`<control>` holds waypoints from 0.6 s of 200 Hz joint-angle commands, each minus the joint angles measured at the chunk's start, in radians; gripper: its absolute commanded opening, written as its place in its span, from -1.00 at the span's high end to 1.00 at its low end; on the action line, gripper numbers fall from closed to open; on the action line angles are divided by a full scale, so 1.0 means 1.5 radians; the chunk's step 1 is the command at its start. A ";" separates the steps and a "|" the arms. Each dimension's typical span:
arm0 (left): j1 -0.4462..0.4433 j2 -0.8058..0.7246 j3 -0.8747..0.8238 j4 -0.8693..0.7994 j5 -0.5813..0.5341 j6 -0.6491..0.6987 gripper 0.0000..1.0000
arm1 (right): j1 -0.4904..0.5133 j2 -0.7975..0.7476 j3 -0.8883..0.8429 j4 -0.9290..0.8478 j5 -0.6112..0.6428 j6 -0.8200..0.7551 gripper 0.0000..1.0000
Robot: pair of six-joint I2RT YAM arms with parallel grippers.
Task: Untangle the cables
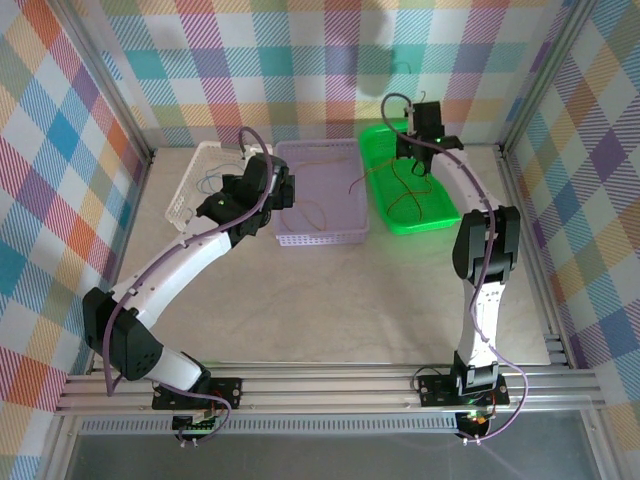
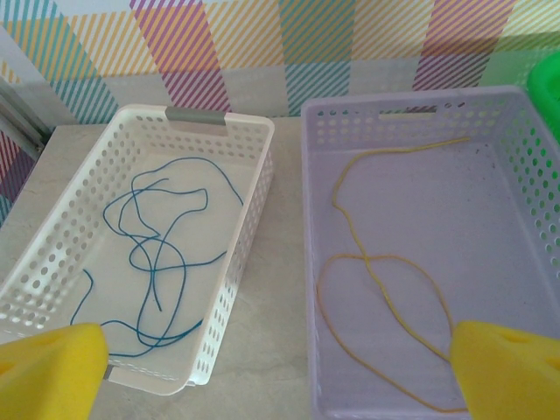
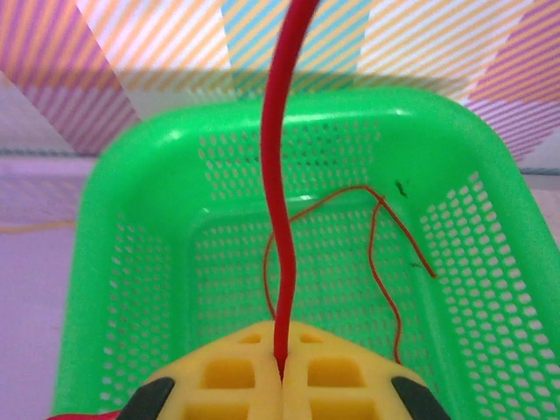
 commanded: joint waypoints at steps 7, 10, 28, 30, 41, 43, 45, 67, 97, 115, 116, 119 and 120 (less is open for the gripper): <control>0.003 -0.024 -0.010 0.013 0.004 -0.006 -1.00 | 0.005 -0.040 -0.052 0.098 0.181 -0.088 1.00; 0.003 -0.025 -0.010 0.014 0.005 -0.006 -1.00 | 0.006 -0.044 -0.058 0.104 0.188 -0.090 1.00; 0.003 -0.027 -0.012 0.015 0.007 -0.009 -1.00 | 0.008 -0.055 -0.078 0.117 0.203 -0.096 1.00; 0.003 -0.028 -0.014 0.016 0.007 -0.009 -1.00 | 0.008 -0.055 -0.080 0.117 0.206 -0.096 1.00; 0.003 -0.029 -0.015 0.017 0.008 -0.010 -1.00 | 0.012 -0.057 -0.097 0.133 0.225 -0.105 1.00; 0.004 -0.028 -0.015 0.016 0.009 -0.011 -1.00 | 0.012 -0.057 -0.102 0.138 0.228 -0.108 1.00; 0.003 -0.029 -0.015 0.016 0.009 -0.011 -1.00 | 0.013 -0.058 -0.107 0.142 0.228 -0.111 1.00; 0.003 -0.029 -0.016 0.018 0.014 -0.015 -1.00 | 0.020 -0.054 -0.143 0.153 0.223 -0.109 1.00; 0.003 -0.034 -0.018 0.016 0.018 -0.017 -1.00 | 0.031 -0.026 -0.170 0.124 0.216 -0.085 1.00; 0.003 -0.038 -0.022 0.019 0.017 -0.017 -1.00 | 0.036 -0.007 -0.181 0.111 0.209 -0.074 1.00; 0.003 -0.038 -0.022 0.019 0.018 -0.016 -1.00 | 0.037 -0.007 -0.181 0.111 0.209 -0.074 1.00; 0.002 -0.040 -0.022 0.019 0.018 -0.017 -1.00 | 0.037 -0.003 -0.184 0.110 0.209 -0.073 1.00; 0.003 -0.039 -0.022 0.019 0.018 -0.017 -1.00 | 0.037 -0.002 -0.185 0.109 0.209 -0.073 1.00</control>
